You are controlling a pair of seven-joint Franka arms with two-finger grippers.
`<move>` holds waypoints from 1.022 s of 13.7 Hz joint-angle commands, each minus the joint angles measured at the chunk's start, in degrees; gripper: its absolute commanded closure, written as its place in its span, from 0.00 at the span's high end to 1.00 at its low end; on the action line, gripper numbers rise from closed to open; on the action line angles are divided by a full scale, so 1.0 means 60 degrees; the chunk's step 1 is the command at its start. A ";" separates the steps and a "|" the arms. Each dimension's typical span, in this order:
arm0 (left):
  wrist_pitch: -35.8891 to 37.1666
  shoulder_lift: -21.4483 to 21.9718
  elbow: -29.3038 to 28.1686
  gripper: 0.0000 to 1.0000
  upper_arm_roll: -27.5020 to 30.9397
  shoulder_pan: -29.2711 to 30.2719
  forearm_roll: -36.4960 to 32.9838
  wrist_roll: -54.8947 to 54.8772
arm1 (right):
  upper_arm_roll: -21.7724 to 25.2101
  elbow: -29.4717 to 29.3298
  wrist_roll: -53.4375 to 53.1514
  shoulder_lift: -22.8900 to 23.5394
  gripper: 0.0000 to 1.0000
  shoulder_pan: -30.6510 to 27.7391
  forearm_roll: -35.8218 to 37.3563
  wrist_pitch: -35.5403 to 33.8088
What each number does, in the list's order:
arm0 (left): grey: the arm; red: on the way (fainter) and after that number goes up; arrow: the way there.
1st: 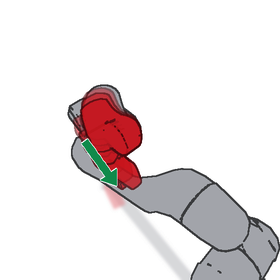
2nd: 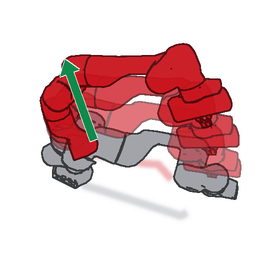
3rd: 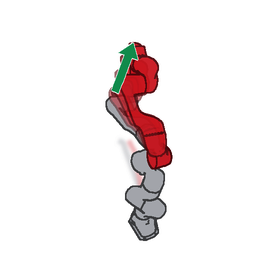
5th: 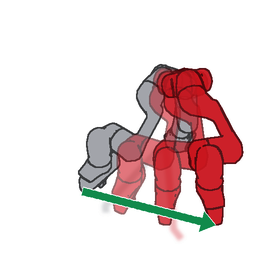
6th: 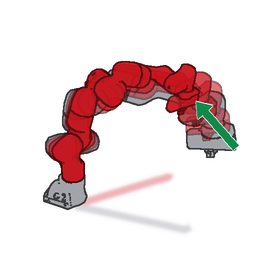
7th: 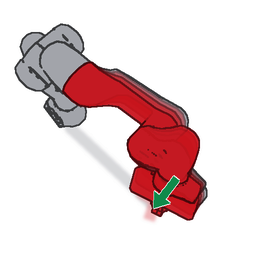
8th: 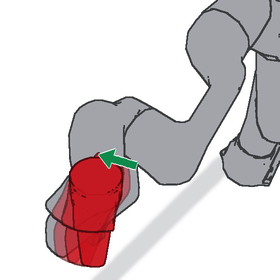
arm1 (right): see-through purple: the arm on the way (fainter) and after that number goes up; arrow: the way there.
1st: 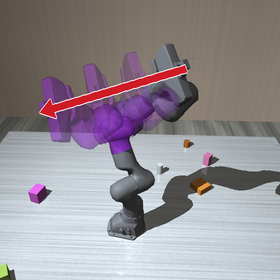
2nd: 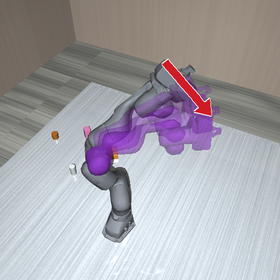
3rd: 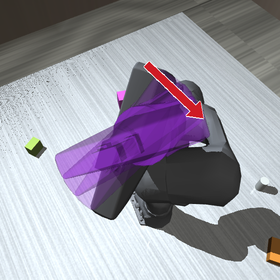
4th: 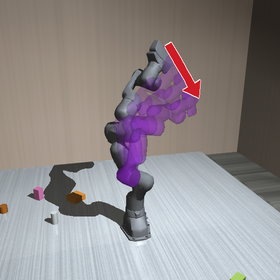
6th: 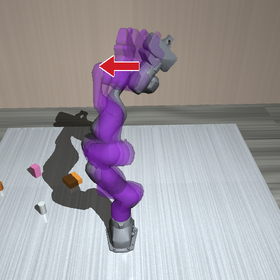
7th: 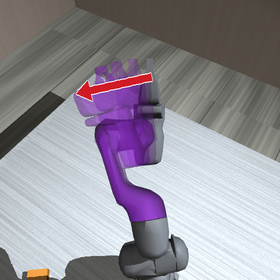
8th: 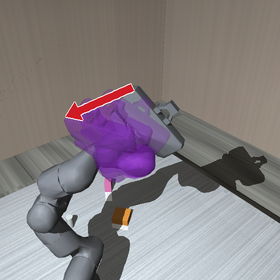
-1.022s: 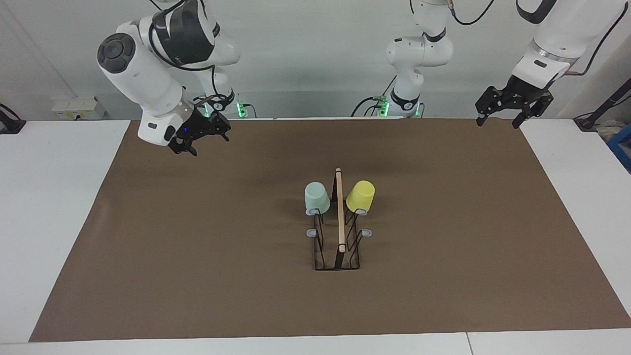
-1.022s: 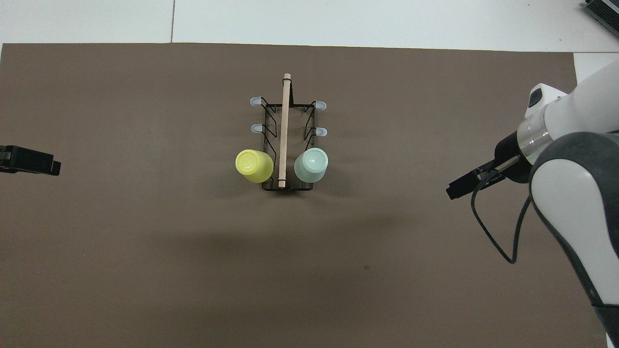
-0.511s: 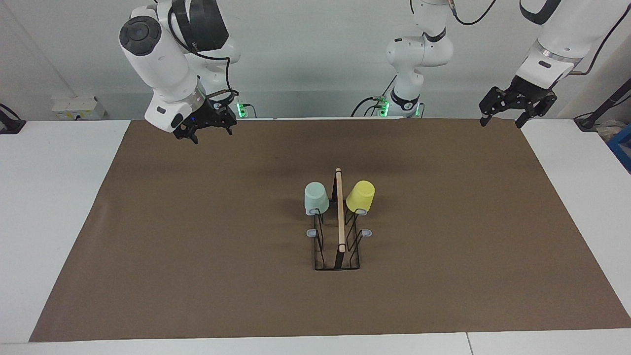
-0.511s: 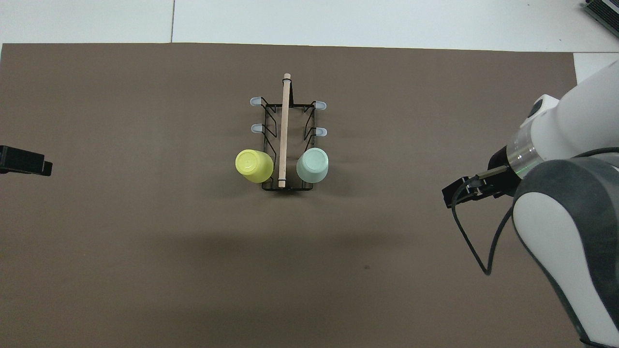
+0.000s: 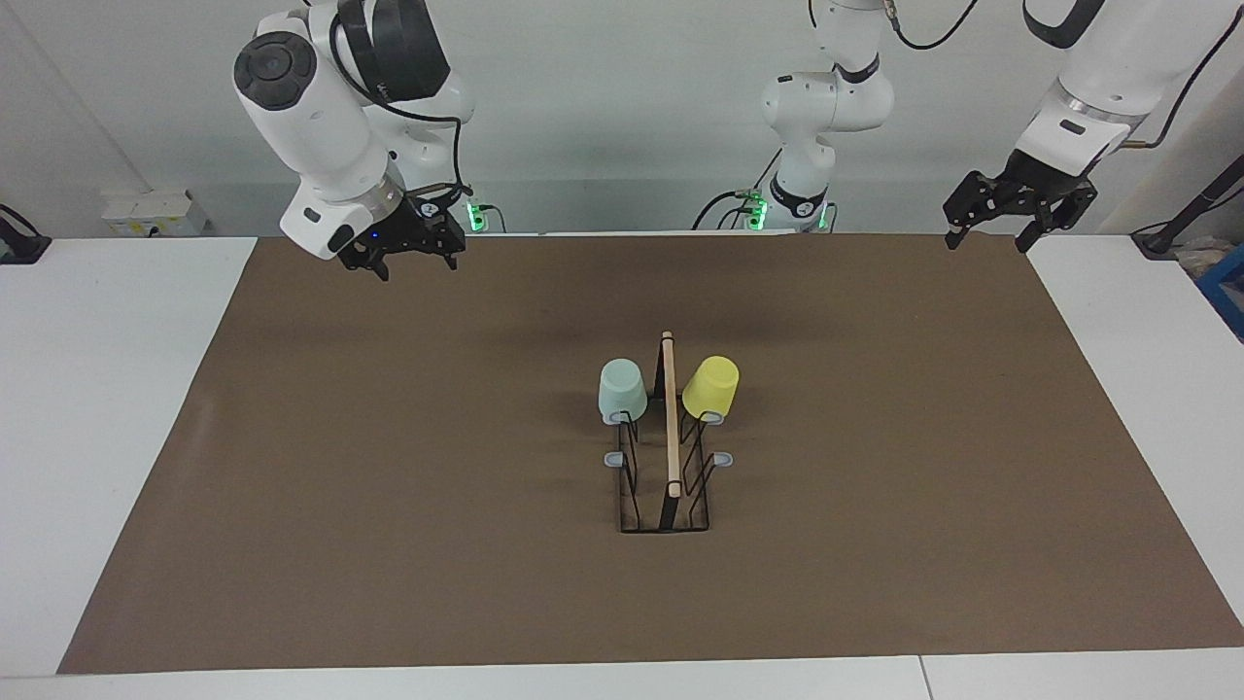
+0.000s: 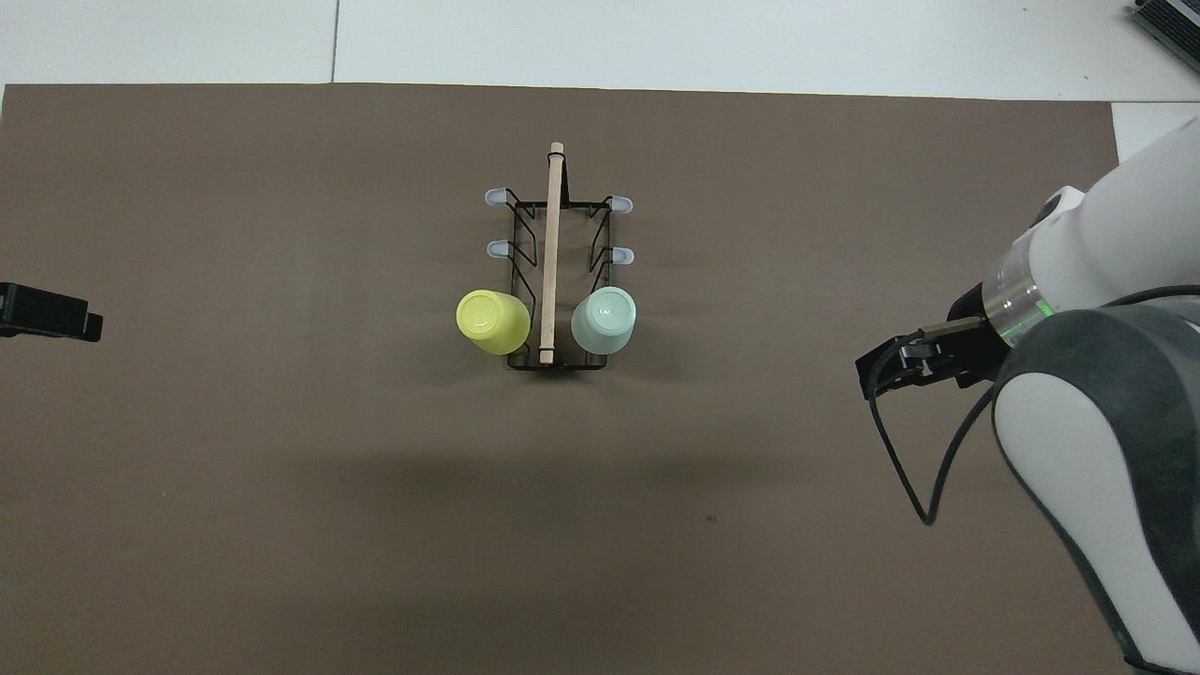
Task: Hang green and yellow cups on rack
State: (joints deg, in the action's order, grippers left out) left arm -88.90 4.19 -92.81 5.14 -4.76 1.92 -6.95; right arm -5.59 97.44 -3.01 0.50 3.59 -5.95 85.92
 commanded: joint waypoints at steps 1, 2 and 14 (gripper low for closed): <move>0.0081 0.0239 -0.0250 1.00 0.0036 -0.0144 -0.0174 0.0088 | 0.0009 0.0078 -0.0100 -0.0084 1.00 -0.0347 0.0186 0.0166; 0.0067 0.0239 -0.0264 1.00 0.0036 -0.0188 -0.0174 0.0030 | 0.0009 0.0122 -0.0099 -0.0084 1.00 -0.0465 0.0172 0.0472; 0.0023 0.0253 -0.0279 1.00 0.0051 -0.0100 -0.0174 0.0103 | 0.0038 -0.0068 -0.0391 -0.0054 1.00 -0.0700 0.0816 0.0900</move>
State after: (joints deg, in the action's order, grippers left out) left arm -88.89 4.19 -92.86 5.12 -4.97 1.84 -6.94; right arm -4.83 97.34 -3.26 0.52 -0.11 -2.63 90.56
